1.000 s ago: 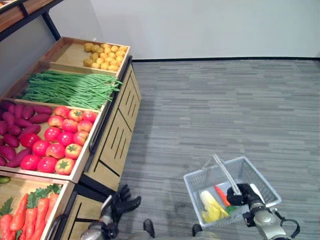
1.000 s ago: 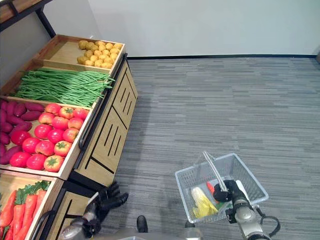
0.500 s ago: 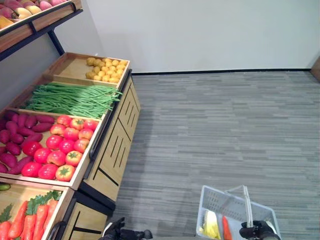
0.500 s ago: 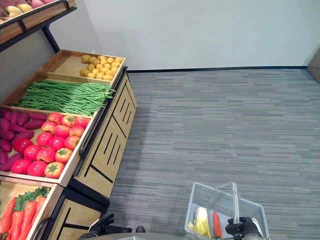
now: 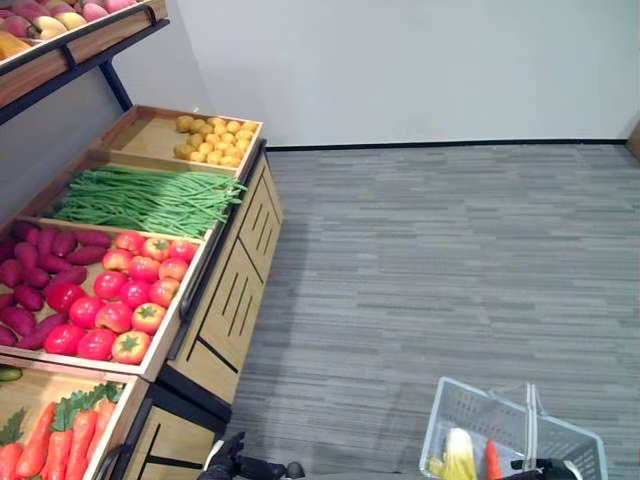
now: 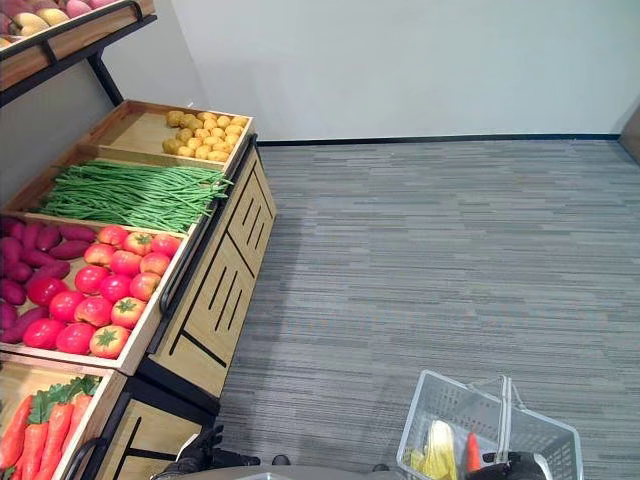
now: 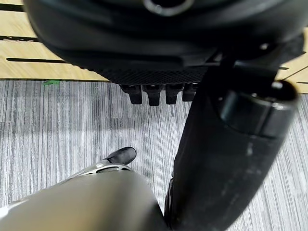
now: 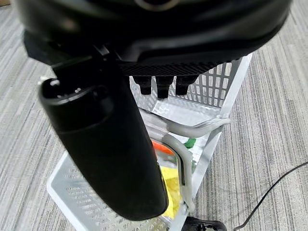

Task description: Get the vegetables into the basket

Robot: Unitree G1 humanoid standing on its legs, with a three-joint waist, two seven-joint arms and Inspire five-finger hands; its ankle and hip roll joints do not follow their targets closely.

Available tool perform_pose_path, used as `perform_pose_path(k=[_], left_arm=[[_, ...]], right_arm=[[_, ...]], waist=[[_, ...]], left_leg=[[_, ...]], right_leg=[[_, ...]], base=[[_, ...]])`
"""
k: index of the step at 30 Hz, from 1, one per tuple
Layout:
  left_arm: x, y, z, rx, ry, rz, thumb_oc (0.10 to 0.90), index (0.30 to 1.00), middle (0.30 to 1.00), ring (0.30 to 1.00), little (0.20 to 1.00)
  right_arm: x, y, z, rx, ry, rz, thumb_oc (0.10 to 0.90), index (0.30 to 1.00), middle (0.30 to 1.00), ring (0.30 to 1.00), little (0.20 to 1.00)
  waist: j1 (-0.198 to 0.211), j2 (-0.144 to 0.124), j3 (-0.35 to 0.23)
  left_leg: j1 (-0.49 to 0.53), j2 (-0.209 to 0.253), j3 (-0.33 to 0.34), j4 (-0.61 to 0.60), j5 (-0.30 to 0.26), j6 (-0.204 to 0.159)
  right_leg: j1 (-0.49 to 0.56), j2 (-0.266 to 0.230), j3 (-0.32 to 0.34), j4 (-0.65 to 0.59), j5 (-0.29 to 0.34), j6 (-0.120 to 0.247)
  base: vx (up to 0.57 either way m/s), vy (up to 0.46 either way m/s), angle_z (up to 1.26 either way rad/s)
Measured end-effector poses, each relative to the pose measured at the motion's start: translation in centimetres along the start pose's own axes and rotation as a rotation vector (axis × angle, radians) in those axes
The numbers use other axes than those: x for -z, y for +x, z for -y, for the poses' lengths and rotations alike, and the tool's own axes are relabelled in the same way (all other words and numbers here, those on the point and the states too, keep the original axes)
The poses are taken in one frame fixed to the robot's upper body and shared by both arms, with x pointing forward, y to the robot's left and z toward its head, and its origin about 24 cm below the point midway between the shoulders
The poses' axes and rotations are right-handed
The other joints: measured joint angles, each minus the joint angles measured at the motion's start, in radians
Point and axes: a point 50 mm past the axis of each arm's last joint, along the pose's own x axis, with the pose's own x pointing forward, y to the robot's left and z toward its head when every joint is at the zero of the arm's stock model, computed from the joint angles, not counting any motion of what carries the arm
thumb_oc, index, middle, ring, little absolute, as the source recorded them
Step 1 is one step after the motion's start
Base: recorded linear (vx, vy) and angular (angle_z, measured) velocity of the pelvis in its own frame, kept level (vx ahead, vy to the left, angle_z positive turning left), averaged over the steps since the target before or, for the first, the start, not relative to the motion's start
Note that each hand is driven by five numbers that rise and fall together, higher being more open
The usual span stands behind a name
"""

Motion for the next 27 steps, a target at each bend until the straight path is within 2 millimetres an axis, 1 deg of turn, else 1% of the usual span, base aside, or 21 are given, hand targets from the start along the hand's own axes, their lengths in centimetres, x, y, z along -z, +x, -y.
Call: perform_pose_path(k=[6,12,15,20,23,24,26,27], left_arm=[[0.1,0.0,0.0,0.000,0.000,-0.002,0.900,1.000,1.000,1.000,1.000],[0.2,0.0,0.0,-0.001,-0.013,-0.007,0.900,1.000,1.000,1.000,1.000],[0.2,0.0,0.0,0.000,-0.016,-0.008,0.900,1.000,1.000,1.000,1.000],[0.2,0.0,-0.1,0.001,-0.016,-0.009,0.900,1.000,1.000,1.000,1.000],[0.1,0.0,-0.1,0.001,-0.016,-0.010,0.900,1.000,1.000,1.000,1.000],[0.1,0.0,-0.1,0.001,-0.016,-0.010,0.900,1.000,1.000,1.000,1.000],[0.1,0.0,-0.1,0.002,-0.015,-0.010,0.900,1.000,1.000,1.000,1.000],[0.1,0.0,-0.2,-0.001,-0.014,-0.011,0.900,1.000,1.000,1.000,1.000]], right_arm=[[0.8,-0.2,-1.5,-0.083,-0.115,-0.008,0.900,1.000,1.000,1.000,1.000],[1.5,-0.8,-4.0,-0.184,-0.207,-0.009,0.900,1.000,1.000,1.000,1.000],[1.7,-0.9,-4.6,-0.204,-0.213,-0.011,0.900,1.000,1.000,1.000,1.000],[1.7,-0.9,-4.5,-0.203,-0.219,-0.012,0.900,1.000,1.000,1.000,1.000],[1.6,-0.7,-3.8,-0.184,-0.225,-0.011,0.900,1.000,1.000,1.000,1.000],[1.6,-0.7,-3.4,-0.174,-0.216,-0.017,0.900,1.000,1.000,1.000,1.000],[1.7,-0.4,-1.8,-0.128,-0.191,-0.040,0.900,1.000,1.000,1.000,1.000],[1.6,-0.2,-0.4,-0.088,-0.197,-0.050,0.900,1.000,1.000,1.000,1.000]], waist=[[0.000,-0.001,0.000],[0.001,-0.002,0.001],[0.001,-0.003,0.002],[0.001,-0.004,0.002],[0.001,-0.004,0.002],[0.001,-0.005,0.002],[0.001,-0.005,0.002],[0.001,-0.007,0.003]], left_leg=[[-0.001,0.000,-0.004,0.000,-0.001,-0.002],[-0.001,0.001,-0.005,0.000,-0.002,-0.003],[-0.001,0.001,-0.006,0.000,-0.003,-0.004],[0.000,0.001,-0.006,0.000,-0.003,-0.004],[0.000,0.001,-0.006,0.000,-0.003,-0.004],[0.000,0.001,-0.006,0.000,-0.003,-0.004],[0.000,-0.001,-0.005,0.000,-0.004,-0.004],[0.000,0.000,-0.005,0.000,-0.004,-0.004]], right_leg=[[0.002,0.001,-0.005,0.000,-0.003,-0.001],[0.003,0.002,-0.007,0.000,-0.005,0.000],[0.003,0.002,-0.007,0.000,-0.005,0.000],[0.003,0.001,-0.007,0.000,-0.006,0.001],[0.003,0.001,-0.008,0.001,-0.007,0.002],[0.003,0.001,-0.007,0.001,-0.007,0.002],[0.003,0.000,-0.007,0.001,-0.008,0.002],[0.003,0.000,-0.007,0.001,-0.009,0.003]], base=[[0.00,0.000,0.00],[0.00,0.000,0.00],[0.00,0.000,0.00],[0.00,0.000,0.00],[0.00,0.000,0.00],[0.00,0.000,0.00],[0.00,0.000,0.00],[0.00,0.000,0.00]])
